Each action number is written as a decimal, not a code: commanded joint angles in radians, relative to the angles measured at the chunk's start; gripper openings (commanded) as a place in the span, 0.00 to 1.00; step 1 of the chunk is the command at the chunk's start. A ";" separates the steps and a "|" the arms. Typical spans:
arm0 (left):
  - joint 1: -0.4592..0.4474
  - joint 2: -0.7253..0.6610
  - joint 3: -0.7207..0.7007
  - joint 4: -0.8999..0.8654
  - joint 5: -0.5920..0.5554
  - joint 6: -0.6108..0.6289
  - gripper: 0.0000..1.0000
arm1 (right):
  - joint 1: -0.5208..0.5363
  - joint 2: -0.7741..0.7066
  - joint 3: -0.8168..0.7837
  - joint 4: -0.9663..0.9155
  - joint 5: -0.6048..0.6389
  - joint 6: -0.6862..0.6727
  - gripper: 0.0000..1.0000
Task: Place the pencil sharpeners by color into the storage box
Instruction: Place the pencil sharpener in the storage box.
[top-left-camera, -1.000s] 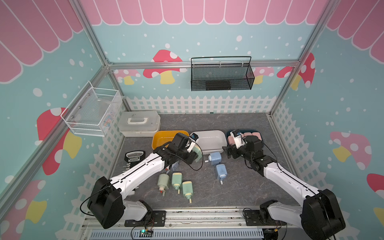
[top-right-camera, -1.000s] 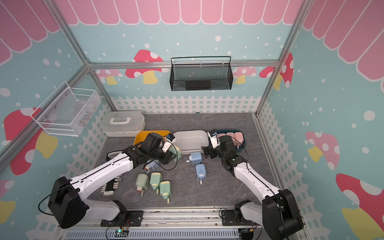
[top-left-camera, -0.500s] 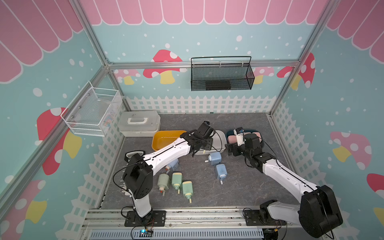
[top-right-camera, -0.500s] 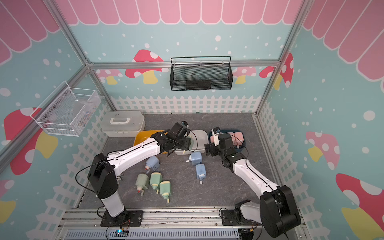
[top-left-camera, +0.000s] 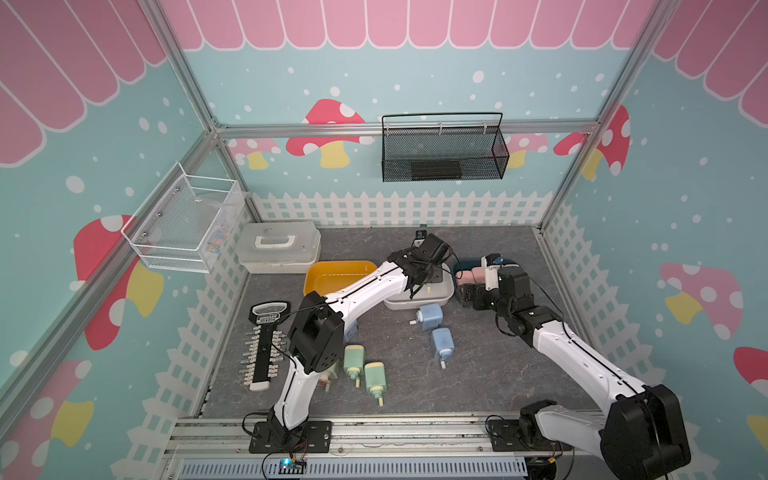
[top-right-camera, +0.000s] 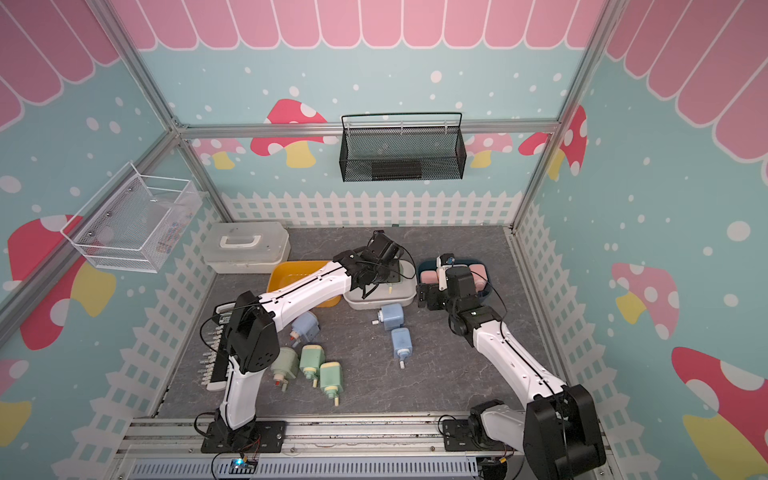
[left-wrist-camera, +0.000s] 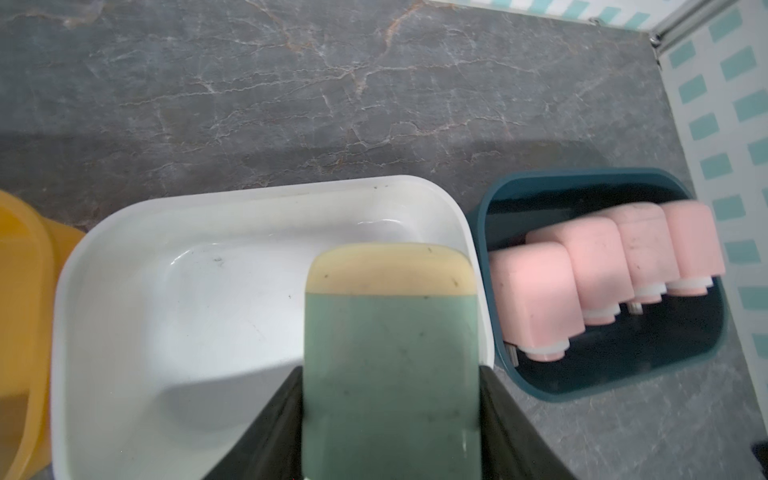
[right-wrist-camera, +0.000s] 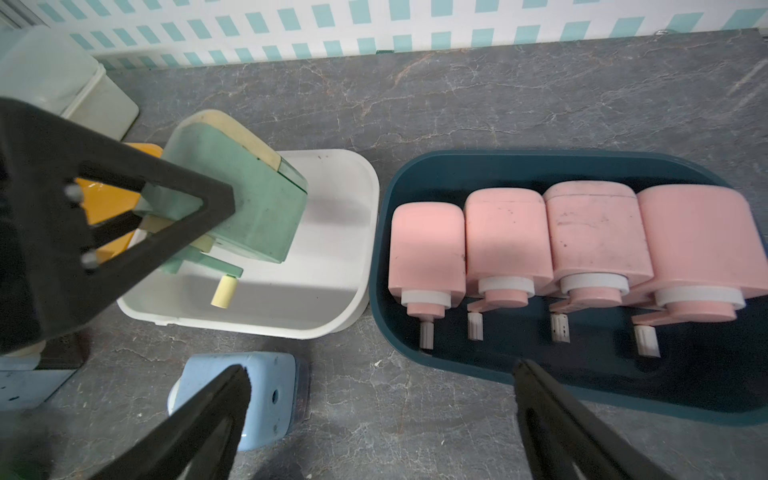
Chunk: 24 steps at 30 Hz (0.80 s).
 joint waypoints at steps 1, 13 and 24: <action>-0.029 0.066 0.137 -0.126 -0.147 -0.152 0.00 | -0.040 -0.025 -0.012 -0.043 -0.079 0.022 0.99; -0.053 0.320 0.522 -0.370 -0.153 -0.281 0.00 | -0.084 -0.115 -0.072 -0.086 -0.080 -0.016 0.99; -0.055 0.428 0.626 -0.368 -0.121 -0.163 0.06 | -0.086 -0.132 -0.096 -0.089 -0.054 -0.024 0.98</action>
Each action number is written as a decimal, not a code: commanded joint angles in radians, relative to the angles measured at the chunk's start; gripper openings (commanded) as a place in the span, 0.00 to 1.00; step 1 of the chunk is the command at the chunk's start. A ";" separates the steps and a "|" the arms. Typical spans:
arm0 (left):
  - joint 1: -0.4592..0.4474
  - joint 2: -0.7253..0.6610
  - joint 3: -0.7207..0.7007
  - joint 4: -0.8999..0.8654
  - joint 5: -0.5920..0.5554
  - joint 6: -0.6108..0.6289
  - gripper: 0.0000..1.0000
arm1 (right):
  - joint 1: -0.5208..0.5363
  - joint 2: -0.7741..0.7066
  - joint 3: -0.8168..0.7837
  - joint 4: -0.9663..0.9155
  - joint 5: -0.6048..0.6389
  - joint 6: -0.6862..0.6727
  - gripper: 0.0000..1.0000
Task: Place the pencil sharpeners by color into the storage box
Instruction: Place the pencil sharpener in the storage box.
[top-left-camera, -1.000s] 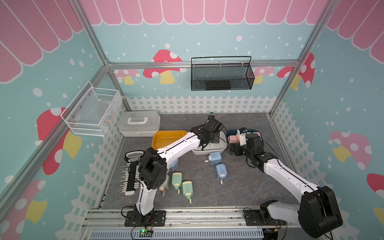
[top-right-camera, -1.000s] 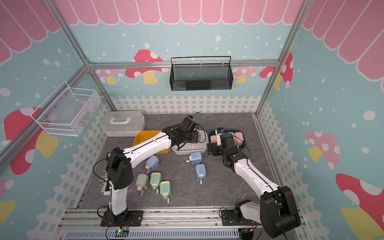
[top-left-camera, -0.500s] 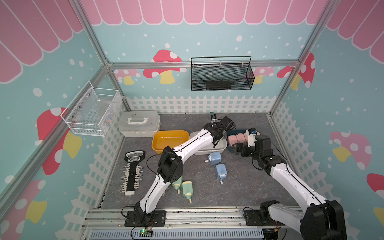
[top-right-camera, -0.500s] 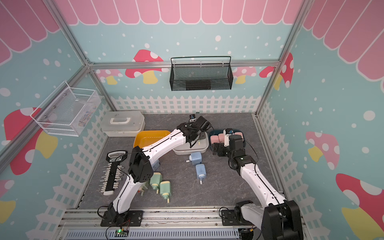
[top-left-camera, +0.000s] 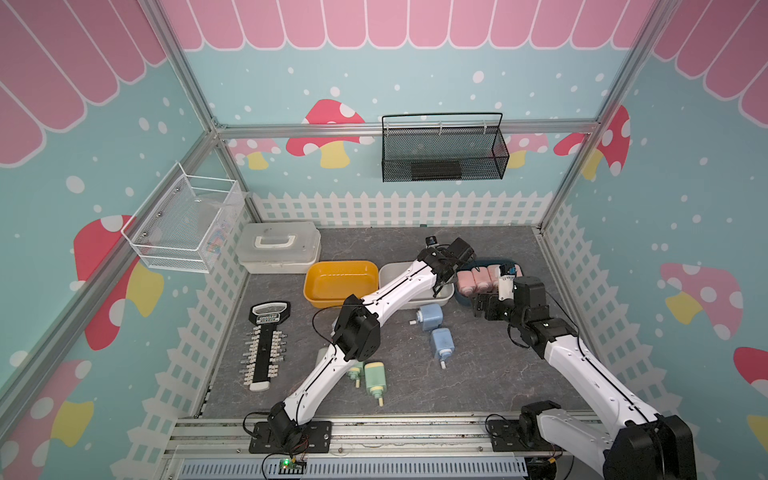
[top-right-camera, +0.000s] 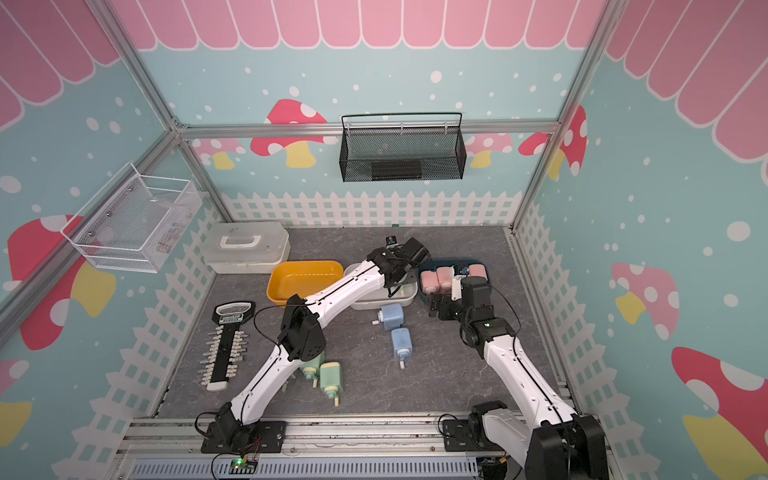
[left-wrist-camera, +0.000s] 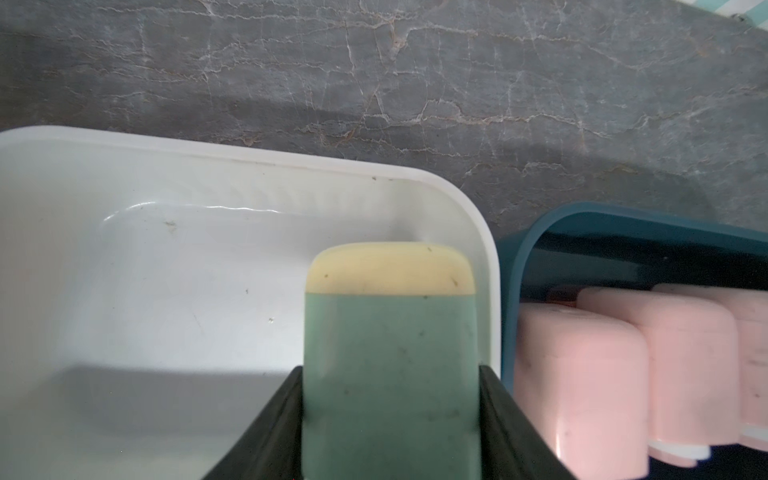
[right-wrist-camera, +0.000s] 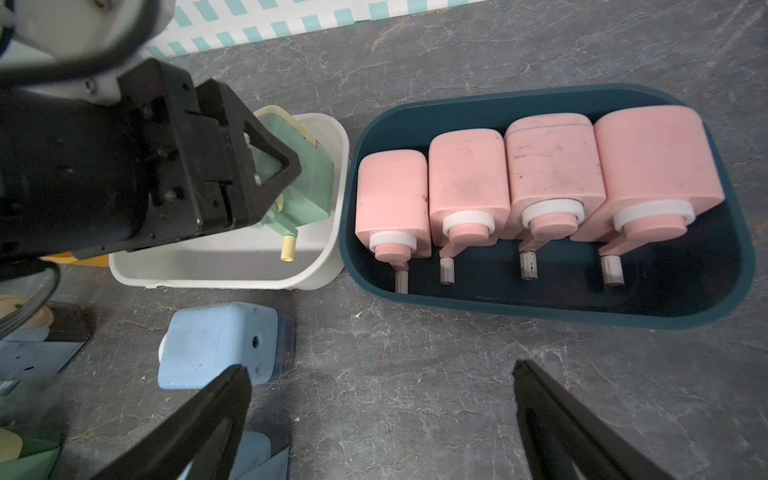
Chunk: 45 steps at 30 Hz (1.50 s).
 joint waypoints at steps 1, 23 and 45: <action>-0.009 0.014 0.036 -0.010 -0.007 0.045 0.09 | -0.003 -0.009 -0.011 -0.008 0.011 -0.017 0.98; 0.008 0.046 0.044 0.013 0.157 0.183 0.70 | -0.004 -0.001 -0.012 -0.007 0.002 -0.024 0.97; 0.028 0.032 0.001 0.132 0.348 0.246 0.99 | -0.003 0.006 -0.014 -0.004 -0.012 -0.029 0.97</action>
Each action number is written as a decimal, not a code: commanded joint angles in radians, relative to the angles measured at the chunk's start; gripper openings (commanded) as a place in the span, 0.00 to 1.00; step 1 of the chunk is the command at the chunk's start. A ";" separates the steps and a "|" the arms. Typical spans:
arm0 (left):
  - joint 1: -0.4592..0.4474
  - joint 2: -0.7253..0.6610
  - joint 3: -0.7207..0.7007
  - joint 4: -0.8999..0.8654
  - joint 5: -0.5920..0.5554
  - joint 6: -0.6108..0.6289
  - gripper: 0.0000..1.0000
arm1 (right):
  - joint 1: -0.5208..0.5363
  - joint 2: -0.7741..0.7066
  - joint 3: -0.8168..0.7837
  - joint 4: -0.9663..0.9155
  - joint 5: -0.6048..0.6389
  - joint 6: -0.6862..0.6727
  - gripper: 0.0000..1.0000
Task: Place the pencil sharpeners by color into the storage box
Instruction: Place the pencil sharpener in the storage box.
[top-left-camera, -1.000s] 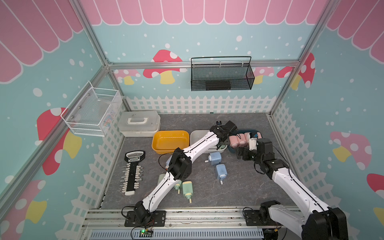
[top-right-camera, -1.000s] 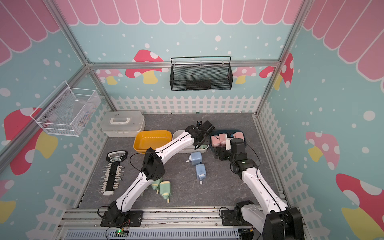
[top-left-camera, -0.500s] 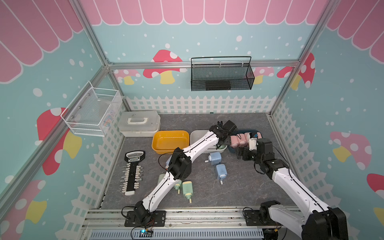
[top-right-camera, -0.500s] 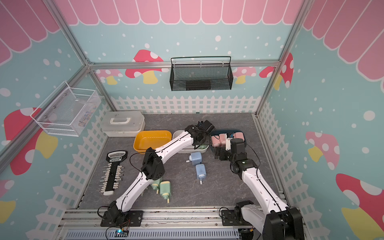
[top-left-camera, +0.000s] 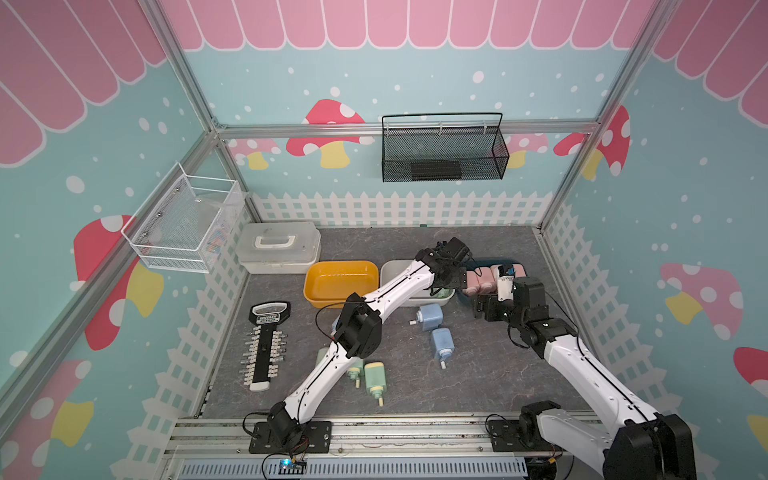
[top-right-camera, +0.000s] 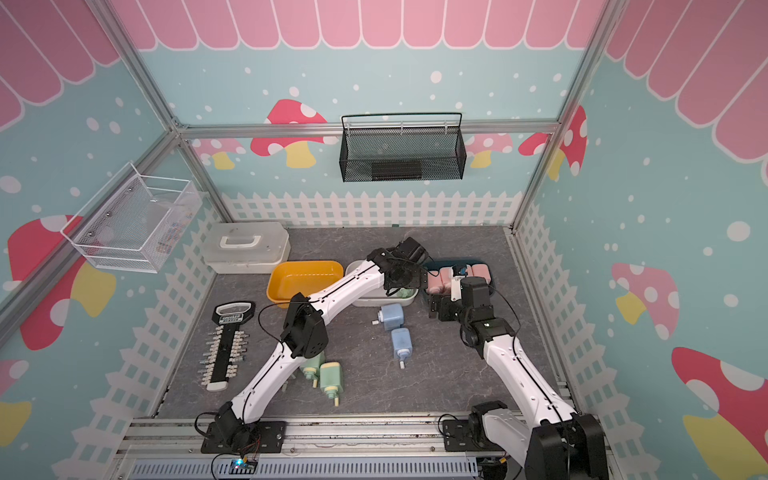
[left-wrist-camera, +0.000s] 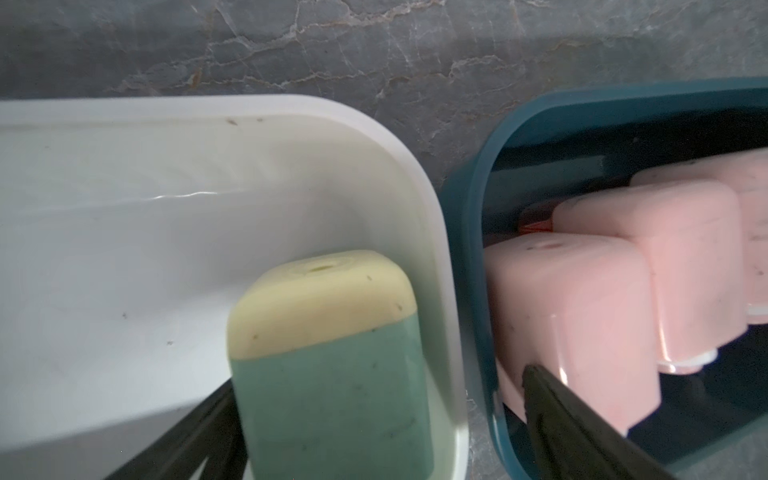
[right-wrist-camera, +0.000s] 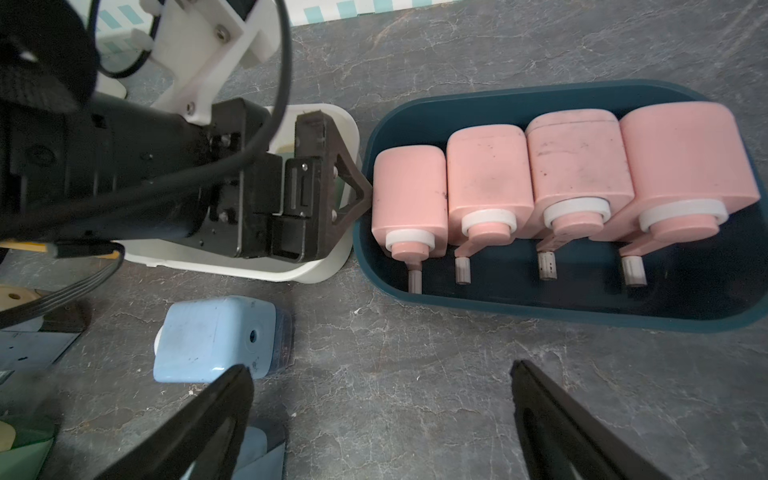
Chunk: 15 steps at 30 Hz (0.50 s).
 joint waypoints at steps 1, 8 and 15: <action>-0.005 -0.021 -0.016 0.046 0.042 0.023 0.99 | -0.004 -0.001 -0.013 0.000 -0.007 -0.010 0.97; 0.004 -0.060 -0.060 0.048 0.029 0.038 0.99 | -0.004 0.019 -0.013 0.011 -0.020 -0.017 0.97; 0.022 -0.149 -0.138 0.097 0.065 0.072 0.99 | -0.004 0.078 0.007 0.027 -0.065 -0.025 0.96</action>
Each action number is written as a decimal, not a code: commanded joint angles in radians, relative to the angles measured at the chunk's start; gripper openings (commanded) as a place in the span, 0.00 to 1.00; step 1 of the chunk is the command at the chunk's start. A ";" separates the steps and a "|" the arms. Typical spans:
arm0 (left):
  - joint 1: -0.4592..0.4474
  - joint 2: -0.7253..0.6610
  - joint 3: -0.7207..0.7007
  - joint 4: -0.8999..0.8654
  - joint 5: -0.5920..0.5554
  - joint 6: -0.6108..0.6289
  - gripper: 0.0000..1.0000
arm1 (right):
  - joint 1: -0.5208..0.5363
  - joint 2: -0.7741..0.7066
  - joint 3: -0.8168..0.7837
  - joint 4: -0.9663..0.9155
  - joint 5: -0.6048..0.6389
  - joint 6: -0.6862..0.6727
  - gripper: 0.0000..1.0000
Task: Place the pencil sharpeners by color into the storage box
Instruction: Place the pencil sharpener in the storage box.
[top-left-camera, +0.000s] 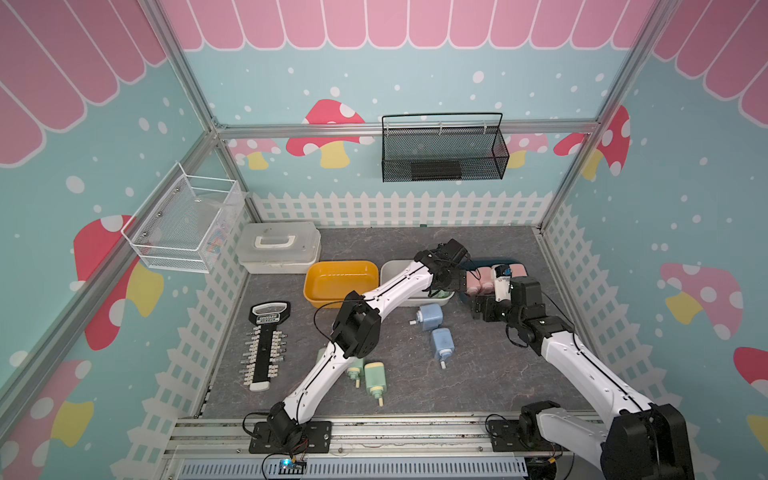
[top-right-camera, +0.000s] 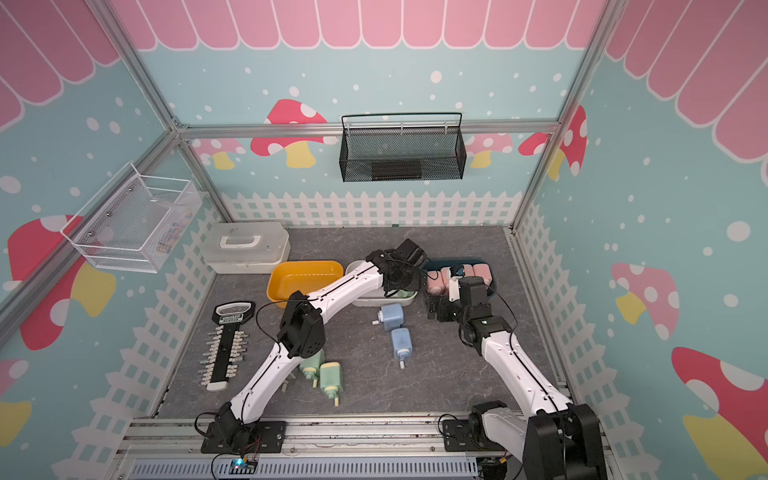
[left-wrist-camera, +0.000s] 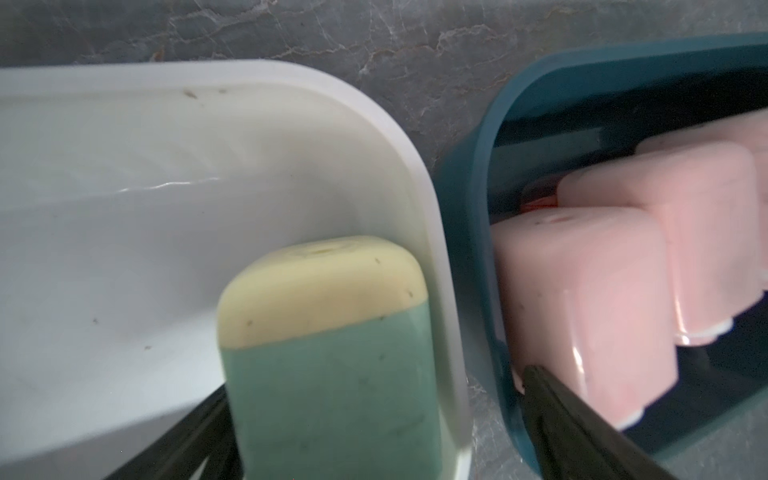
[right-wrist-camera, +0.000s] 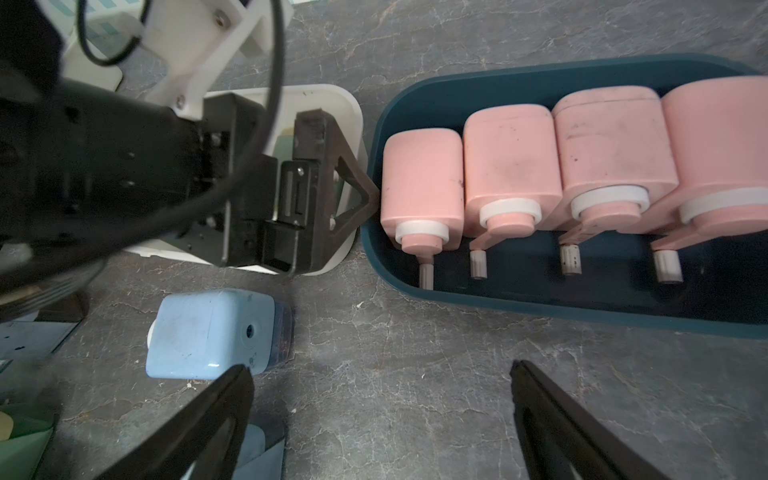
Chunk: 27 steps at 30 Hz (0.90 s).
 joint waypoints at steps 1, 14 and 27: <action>0.017 -0.101 -0.034 0.042 0.023 0.037 0.99 | -0.003 0.035 0.012 0.017 -0.042 -0.022 0.96; 0.097 -0.282 -0.432 0.302 0.203 0.022 0.99 | -0.004 0.239 0.168 -0.026 -0.087 -0.112 0.97; 0.150 -0.421 -0.681 0.456 0.265 -0.004 0.99 | 0.000 0.334 0.288 -0.051 -0.323 -0.127 0.94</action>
